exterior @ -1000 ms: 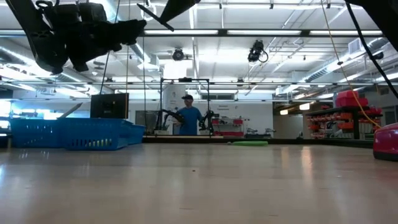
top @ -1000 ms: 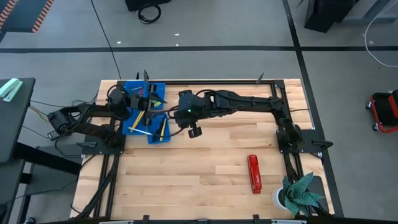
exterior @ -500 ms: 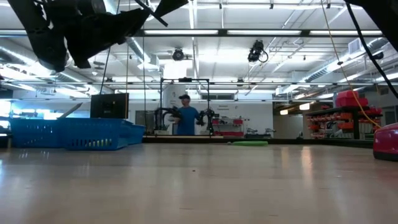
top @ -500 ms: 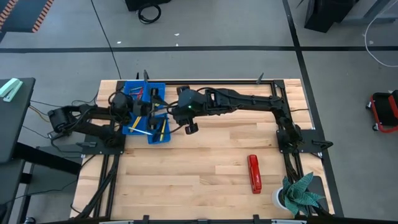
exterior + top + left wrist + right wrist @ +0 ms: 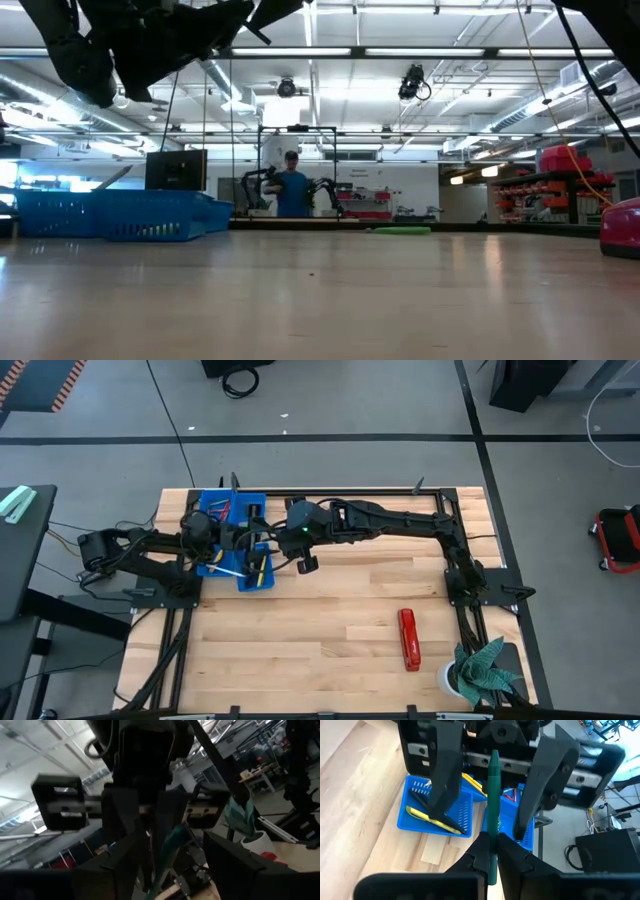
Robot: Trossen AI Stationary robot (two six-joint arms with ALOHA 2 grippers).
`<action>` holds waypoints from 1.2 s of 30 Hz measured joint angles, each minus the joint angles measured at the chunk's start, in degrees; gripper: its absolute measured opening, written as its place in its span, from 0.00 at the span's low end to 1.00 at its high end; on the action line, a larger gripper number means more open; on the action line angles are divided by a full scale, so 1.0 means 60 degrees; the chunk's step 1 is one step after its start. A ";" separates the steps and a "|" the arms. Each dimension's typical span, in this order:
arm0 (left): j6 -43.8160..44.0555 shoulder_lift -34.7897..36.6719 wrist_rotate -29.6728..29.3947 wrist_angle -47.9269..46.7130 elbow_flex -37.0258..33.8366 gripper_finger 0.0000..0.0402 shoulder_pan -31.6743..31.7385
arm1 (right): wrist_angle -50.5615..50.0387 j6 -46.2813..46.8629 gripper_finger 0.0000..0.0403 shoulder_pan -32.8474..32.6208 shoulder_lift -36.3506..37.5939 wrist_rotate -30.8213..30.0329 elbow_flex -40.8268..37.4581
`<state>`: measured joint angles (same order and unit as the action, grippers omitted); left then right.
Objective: Sort crayons/erasers/pens/pencils in bins
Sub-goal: Put the green crayon into the top left blue bin
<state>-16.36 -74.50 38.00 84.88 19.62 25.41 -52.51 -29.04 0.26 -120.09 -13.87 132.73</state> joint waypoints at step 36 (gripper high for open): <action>-0.0168 0.0000 -0.0026 -0.0660 0.0055 0.09 0.0627 | -0.0333 0.0417 0.08 0.0007 0.0015 -0.0017 0.0008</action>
<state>-17.37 -74.50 37.85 80.93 19.94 29.17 -54.51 -26.54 0.30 -120.01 -13.97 132.78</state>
